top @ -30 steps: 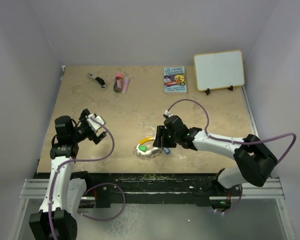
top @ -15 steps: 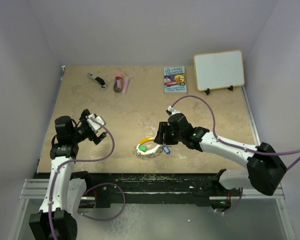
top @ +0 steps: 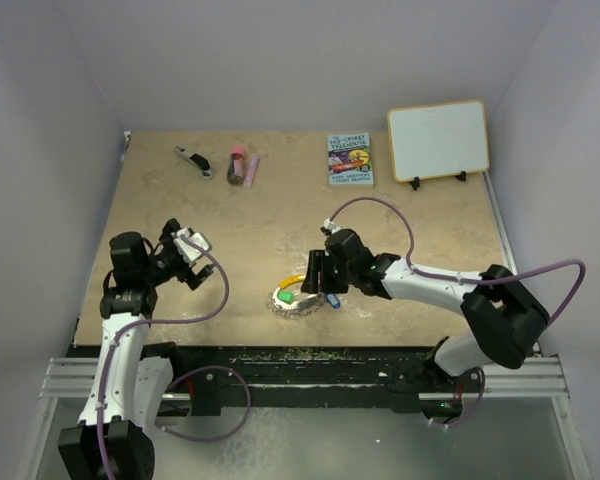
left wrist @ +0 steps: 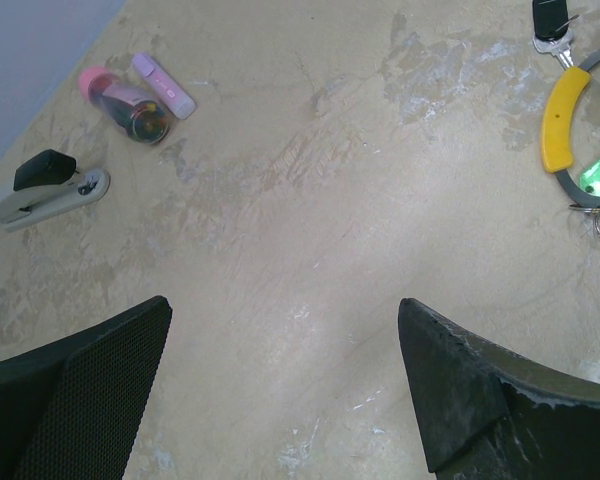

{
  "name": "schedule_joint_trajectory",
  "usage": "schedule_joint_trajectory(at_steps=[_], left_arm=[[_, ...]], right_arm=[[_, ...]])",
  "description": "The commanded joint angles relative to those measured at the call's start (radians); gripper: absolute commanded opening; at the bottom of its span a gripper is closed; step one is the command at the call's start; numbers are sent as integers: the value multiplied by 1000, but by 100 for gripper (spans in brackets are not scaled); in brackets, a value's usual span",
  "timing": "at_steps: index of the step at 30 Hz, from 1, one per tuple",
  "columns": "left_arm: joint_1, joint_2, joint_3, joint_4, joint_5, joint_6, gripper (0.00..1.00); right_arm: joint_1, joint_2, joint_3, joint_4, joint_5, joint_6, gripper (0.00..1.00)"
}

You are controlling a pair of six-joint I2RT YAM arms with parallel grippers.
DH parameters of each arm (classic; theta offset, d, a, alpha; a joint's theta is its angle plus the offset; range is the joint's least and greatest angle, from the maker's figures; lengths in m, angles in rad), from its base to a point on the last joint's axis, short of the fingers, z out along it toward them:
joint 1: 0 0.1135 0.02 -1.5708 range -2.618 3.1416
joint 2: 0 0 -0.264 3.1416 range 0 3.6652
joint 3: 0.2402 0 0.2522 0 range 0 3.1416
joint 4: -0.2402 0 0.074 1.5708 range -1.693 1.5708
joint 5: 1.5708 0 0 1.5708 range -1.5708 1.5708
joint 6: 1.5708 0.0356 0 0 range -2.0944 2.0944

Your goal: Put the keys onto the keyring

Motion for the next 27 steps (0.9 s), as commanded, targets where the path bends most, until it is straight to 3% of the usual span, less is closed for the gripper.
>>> schedule_joint_trajectory(at_steps=[1,9,20,27], left_arm=[[-4,-6,13,5,36,14,98],[-5,-8,8,-8,40,19,98],[-6,-5,5,7,61,15,98],[-5,-1,23,-9,123,3,98]], right_arm=[[-1,29,0,-30,32,4,57],[-11,-12,-3,-65,92,-38,58],[-12,-264,15,-126,118,-160,58],[-10,-233,-18,-228,215,-270,52]])
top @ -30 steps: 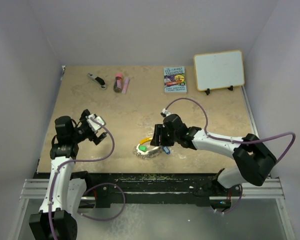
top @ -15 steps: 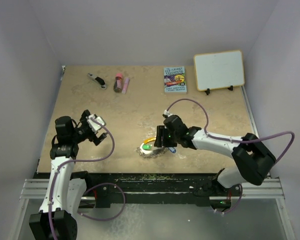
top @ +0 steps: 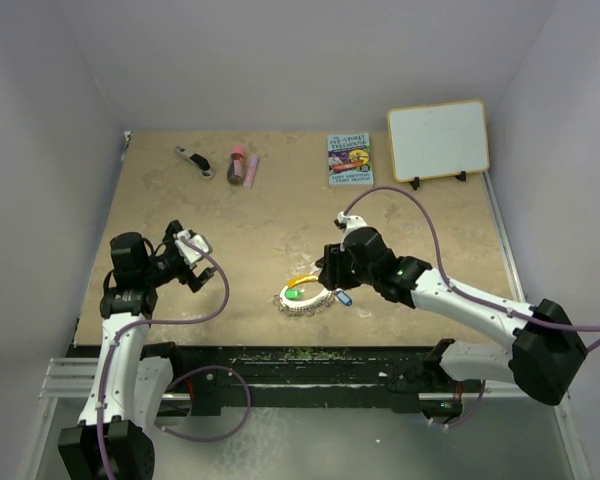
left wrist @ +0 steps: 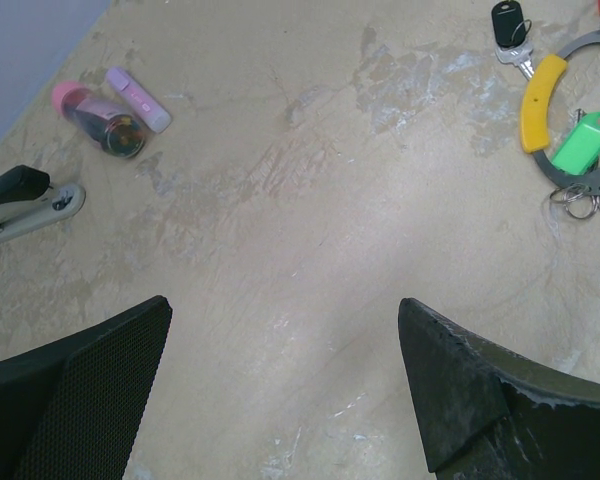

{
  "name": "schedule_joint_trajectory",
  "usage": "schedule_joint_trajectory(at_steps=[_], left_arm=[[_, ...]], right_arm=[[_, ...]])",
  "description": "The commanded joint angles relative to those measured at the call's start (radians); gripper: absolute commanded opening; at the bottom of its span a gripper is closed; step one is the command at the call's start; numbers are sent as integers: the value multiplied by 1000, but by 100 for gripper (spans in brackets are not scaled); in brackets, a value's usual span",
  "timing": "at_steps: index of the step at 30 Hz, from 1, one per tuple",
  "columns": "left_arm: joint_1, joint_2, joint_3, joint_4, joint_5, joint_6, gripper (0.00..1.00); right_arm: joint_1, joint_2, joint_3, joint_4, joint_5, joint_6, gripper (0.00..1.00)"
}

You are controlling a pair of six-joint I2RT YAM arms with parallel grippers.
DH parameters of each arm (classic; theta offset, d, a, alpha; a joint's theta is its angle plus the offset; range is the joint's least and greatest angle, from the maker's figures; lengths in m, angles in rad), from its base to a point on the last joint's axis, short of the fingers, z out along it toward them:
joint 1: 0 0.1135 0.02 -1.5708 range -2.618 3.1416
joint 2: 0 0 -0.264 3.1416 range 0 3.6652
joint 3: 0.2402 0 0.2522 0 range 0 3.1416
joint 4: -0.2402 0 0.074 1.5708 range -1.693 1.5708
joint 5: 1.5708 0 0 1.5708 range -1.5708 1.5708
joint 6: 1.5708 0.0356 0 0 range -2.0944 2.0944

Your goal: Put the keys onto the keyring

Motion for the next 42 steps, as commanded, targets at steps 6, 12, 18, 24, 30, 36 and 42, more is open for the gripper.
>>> schedule_joint_trajectory(at_steps=[6,12,18,24,30,36,42], left_arm=[[-5,-5,25,9,80,-3,98],[-7,-6,24,1,77,4,98],[-11,-7,19,2,76,8,98],[-11,-10,17,-2,74,15,98],[-11,-13,12,-5,77,16,98],[-11,-13,19,-13,77,20,98],[-12,-10,24,-31,80,32,98]], right_arm=[[-2,59,24,-178,150,-151,38],[0,119,57,-220,178,-145,34],[24,169,73,-198,151,-139,33],[67,184,96,-206,155,-141,33],[88,229,94,-188,153,-148,33],[90,244,99,-179,204,-142,33],[90,257,121,-182,215,-147,33]])
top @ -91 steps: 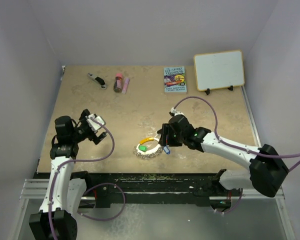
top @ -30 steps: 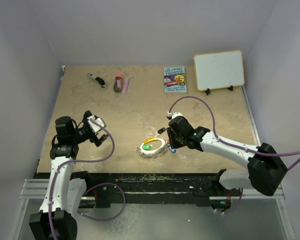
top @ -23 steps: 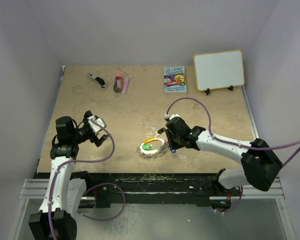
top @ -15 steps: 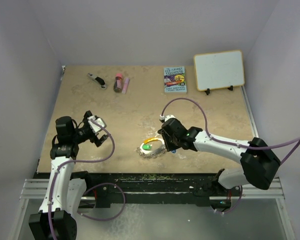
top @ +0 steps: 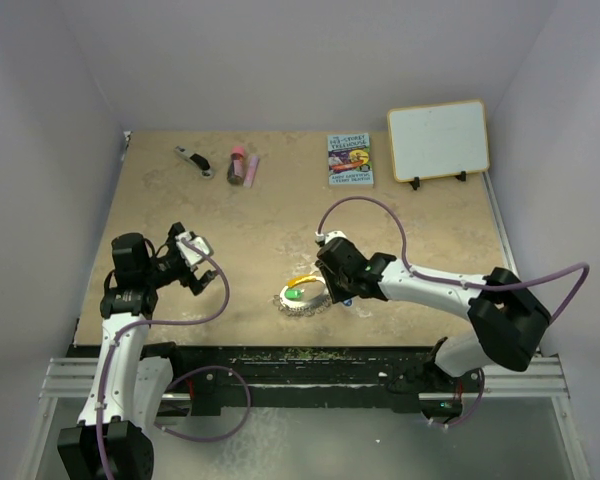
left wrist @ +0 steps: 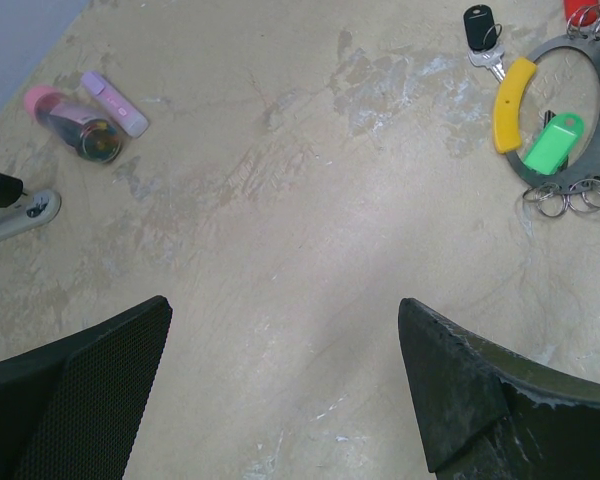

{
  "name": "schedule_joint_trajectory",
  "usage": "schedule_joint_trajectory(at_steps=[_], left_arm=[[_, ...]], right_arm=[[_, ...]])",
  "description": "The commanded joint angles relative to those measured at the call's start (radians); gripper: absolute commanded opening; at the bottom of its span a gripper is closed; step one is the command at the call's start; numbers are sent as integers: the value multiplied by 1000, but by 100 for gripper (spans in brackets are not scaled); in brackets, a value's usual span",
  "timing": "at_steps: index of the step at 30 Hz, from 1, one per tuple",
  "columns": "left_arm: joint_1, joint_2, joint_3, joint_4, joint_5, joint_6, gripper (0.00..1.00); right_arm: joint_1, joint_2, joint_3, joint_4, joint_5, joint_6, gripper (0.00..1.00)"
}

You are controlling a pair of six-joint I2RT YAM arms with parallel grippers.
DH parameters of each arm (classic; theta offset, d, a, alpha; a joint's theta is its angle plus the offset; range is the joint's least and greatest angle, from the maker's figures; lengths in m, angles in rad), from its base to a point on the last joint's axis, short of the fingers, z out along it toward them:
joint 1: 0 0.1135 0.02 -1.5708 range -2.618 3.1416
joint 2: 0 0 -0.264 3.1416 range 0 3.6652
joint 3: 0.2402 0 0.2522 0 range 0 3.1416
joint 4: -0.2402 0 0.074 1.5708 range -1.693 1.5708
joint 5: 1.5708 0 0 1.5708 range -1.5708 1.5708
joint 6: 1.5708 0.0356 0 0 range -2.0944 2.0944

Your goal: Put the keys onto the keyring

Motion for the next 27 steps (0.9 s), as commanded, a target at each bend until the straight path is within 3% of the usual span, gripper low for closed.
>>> schedule_joint_trajectory(at_steps=[1,27], left_arm=[[-5,-8,24,-6,40,34,98],[-6,-4,18,-21,42,59,98]], right_arm=[[3,8,53,4,38,-18,33],[17,-5,61,-37,19,-14,31]])
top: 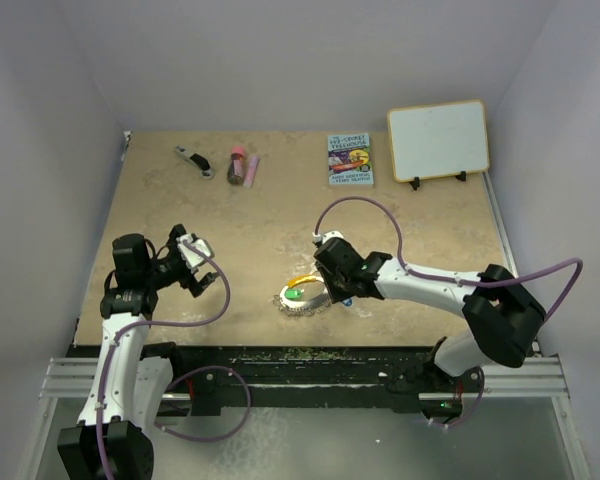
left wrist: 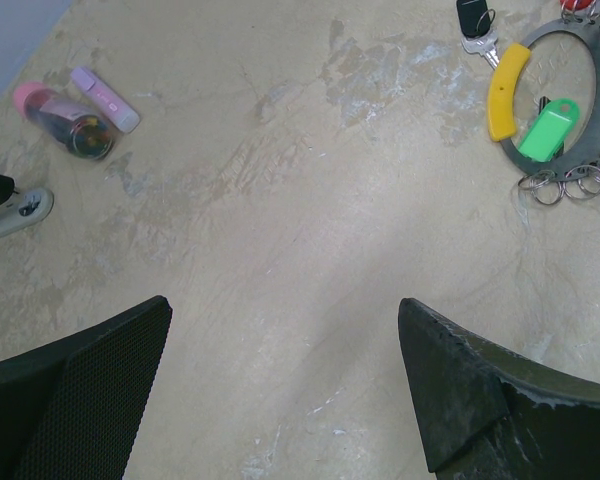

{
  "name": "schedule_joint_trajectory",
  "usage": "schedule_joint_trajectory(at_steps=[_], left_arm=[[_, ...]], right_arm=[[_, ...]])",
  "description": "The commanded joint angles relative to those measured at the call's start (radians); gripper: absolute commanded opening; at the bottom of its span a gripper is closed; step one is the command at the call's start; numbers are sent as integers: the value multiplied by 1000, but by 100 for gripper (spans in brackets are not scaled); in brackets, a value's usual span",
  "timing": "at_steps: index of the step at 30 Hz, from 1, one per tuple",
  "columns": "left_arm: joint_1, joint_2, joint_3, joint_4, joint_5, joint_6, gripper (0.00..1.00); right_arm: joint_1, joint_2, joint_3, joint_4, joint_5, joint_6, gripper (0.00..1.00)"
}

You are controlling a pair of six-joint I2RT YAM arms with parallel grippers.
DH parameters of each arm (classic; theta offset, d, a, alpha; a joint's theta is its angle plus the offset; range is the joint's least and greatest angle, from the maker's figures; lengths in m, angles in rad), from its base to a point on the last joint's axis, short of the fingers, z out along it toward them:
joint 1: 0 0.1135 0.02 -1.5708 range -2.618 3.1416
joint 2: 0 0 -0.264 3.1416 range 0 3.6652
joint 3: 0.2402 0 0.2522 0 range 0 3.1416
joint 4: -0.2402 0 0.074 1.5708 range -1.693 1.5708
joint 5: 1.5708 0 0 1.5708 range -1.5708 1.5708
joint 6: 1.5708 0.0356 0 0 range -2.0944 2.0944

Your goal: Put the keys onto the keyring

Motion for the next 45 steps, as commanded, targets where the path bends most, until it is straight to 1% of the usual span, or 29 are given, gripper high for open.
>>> schedule_joint_trajectory(at_steps=[1,10,22,31,39,42,45], left_arm=[[-4,-4,18,13,41,26,98],[-4,-4,19,11,42,25,98],[-5,0,21,-2,34,39,98],[-6,0,18,-4,29,51,98],[-5,-3,17,-2,30,50,98],[-6,-4,18,-5,28,52,98],[-6,-3,17,-6,28,53,98]], right_arm=[[12,-34,36,-32,4,-2,31],[25,-5,37,-33,23,-12,33],[25,69,90,-24,34,-57,30],[25,76,81,-31,36,-55,29],[25,110,70,-20,15,-41,22],[25,121,70,-19,16,-43,21],[25,132,69,-13,20,-42,23]])
